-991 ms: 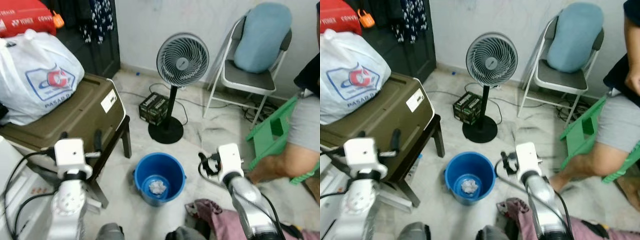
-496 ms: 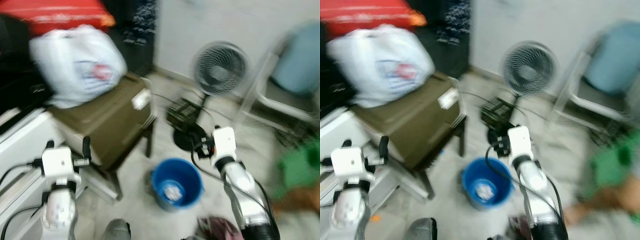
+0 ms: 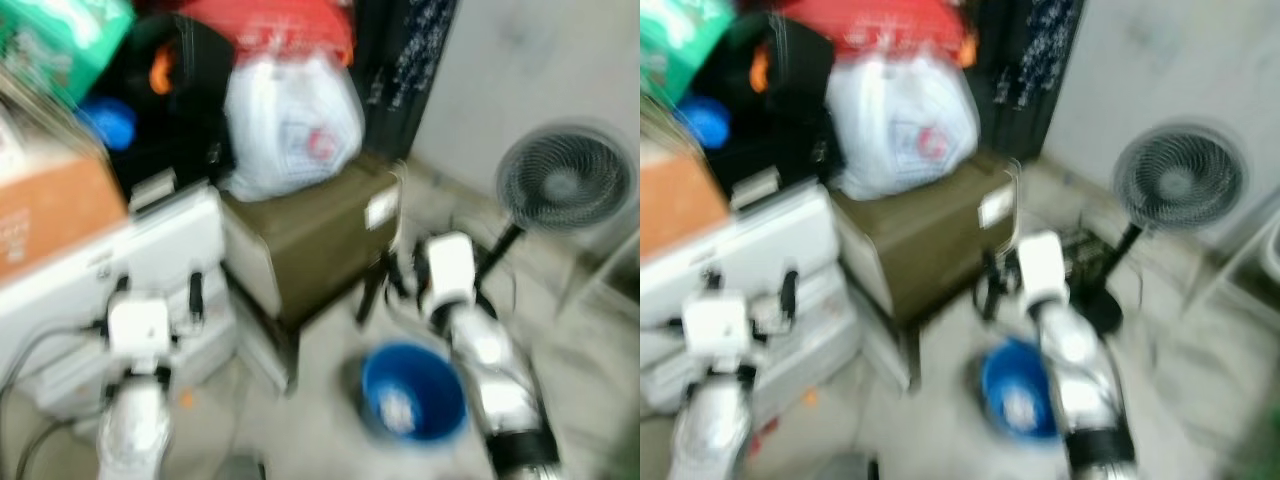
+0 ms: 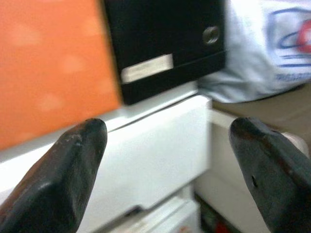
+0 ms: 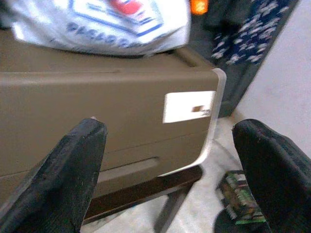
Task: Clean up the room
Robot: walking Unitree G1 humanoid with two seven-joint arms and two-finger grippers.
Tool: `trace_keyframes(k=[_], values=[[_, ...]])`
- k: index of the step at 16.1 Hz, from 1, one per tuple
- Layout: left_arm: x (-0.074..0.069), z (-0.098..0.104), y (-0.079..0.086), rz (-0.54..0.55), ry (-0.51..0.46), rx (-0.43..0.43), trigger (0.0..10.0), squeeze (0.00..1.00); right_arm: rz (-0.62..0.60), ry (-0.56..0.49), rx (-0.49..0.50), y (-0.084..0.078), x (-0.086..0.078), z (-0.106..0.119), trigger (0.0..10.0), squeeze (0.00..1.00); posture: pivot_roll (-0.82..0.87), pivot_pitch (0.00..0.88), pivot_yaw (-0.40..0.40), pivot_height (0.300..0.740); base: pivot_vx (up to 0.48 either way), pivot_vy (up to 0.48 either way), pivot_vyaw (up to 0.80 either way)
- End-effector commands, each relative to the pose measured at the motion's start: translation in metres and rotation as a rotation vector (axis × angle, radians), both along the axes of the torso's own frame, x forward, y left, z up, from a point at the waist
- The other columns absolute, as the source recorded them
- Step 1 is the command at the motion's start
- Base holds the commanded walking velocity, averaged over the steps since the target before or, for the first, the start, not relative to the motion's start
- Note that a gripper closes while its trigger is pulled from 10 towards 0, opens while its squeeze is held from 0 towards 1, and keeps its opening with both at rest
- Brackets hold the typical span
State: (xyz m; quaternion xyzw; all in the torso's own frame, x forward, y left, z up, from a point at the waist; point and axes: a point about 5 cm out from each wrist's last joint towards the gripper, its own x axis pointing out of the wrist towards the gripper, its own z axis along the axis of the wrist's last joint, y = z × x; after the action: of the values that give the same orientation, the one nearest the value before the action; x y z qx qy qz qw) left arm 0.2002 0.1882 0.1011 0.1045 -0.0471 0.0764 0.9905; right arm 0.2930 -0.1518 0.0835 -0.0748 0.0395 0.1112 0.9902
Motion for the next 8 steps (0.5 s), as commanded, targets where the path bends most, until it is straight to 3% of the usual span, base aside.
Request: trace_keyframes(k=[1, 5, 8], values=[[-0.005, -0.001, -0.002, -0.006, 0.007, 0.009, 10.0, 0.00, -0.050, -0.019, -0.010, -0.014, 0.002, 0.006, 10.0, 0.00, -0.02, 0.000, -0.040, 0.740, 0.000, 0.000, 0.80], [-0.030, -0.015, 0.007, 0.009, 0.076, 0.065, 10.0, 0.00, -0.084, 0.010, -0.025, -0.028, -0.022, -0.006, 10.0, 0.00, -0.03, 0.000, -0.022, 0.740, 0.000, 0.000, 0.80], [-0.023, -0.012, 0.004, 0.011, 0.055, 0.072, 10.0, 0.00, -0.086, 0.028, -0.010, -0.020, -0.027, -0.015, 10.0, 0.00, -0.03, 0.000, -0.009, 0.740, 0.000, 0.000, 0.80]])
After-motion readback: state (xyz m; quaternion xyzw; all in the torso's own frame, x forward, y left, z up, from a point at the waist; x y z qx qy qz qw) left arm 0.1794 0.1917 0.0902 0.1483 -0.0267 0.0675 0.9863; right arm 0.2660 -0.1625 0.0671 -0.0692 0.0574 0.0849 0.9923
